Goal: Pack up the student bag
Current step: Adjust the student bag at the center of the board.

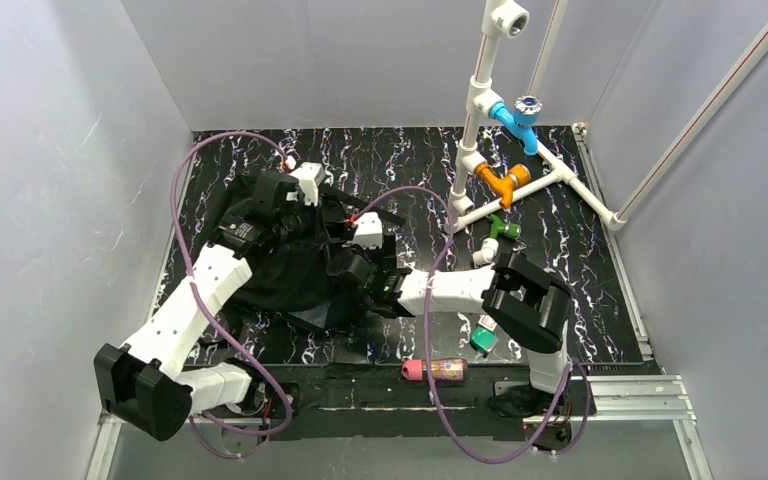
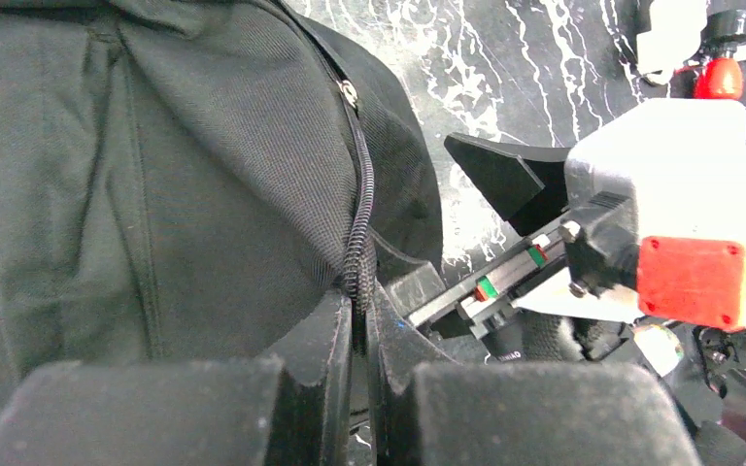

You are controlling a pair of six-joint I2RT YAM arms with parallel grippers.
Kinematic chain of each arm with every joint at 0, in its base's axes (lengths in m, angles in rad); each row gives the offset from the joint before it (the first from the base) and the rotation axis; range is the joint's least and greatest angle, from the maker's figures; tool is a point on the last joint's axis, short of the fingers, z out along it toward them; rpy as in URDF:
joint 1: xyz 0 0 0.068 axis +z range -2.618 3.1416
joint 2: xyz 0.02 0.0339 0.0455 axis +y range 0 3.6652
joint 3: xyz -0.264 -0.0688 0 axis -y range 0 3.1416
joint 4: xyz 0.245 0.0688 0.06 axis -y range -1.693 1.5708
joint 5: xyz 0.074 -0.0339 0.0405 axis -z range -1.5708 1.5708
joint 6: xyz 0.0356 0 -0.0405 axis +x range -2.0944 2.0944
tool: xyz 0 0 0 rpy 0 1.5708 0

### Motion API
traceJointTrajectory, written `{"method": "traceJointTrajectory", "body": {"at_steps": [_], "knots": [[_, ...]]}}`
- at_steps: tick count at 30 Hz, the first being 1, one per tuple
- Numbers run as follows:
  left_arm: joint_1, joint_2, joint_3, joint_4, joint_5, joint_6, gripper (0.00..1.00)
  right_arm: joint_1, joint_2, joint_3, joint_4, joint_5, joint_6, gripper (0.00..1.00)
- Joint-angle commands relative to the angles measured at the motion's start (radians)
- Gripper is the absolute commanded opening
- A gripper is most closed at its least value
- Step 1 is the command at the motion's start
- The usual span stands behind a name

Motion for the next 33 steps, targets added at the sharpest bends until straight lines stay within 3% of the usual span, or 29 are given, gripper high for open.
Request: {"method": "traceJointTrajectory", "body": {"at_steps": [1,3,4,8,11,14,17,22,25,27,29,33], "knots": [[-0.013,-0.061,-0.011,0.027,0.06,-0.02,0.0,0.005,0.025,0.069,0.057,0.087,-0.043,0.94],[-0.009,-0.061,-0.023,0.02,0.036,-0.01,0.0,0.004,-0.049,0.007,0.048,0.031,-0.091,0.79],[-0.005,-0.061,-0.035,0.019,0.024,-0.004,0.0,0.002,-0.098,-0.03,0.049,-0.025,-0.128,0.66],[0.015,-0.04,-0.089,0.03,0.009,0.009,0.0,-0.047,-0.264,-0.122,-0.017,-0.328,-0.235,0.03],[0.017,-0.016,-0.126,0.06,0.046,0.01,0.0,-0.152,-0.345,-0.211,0.043,-0.743,-0.266,0.01],[0.017,0.022,-0.149,0.08,0.106,0.019,0.0,-0.211,-0.403,-0.323,0.18,-1.038,-0.266,0.01],[0.017,0.028,-0.159,0.073,0.122,0.023,0.0,-0.211,-0.397,-0.29,0.114,-1.043,-0.28,0.01],[0.017,0.041,-0.175,0.086,0.205,0.01,0.0,-0.216,-0.419,-0.336,0.191,-0.977,-0.249,0.01],[0.017,0.103,-0.17,0.044,0.241,-0.001,0.0,-0.219,-0.407,-0.286,0.038,-0.824,-0.267,0.02],[0.016,0.119,-0.186,0.045,0.269,-0.017,0.0,-0.224,-0.413,-0.264,-0.068,-0.7,-0.28,0.05],[0.016,0.116,-0.209,0.056,0.284,-0.03,0.0,-0.228,-0.434,-0.273,-0.083,-0.669,-0.321,0.1],[0.017,0.076,-0.241,0.05,0.265,-0.017,0.0,-0.239,-0.445,-0.276,-0.143,-0.615,-0.379,0.33]]}}
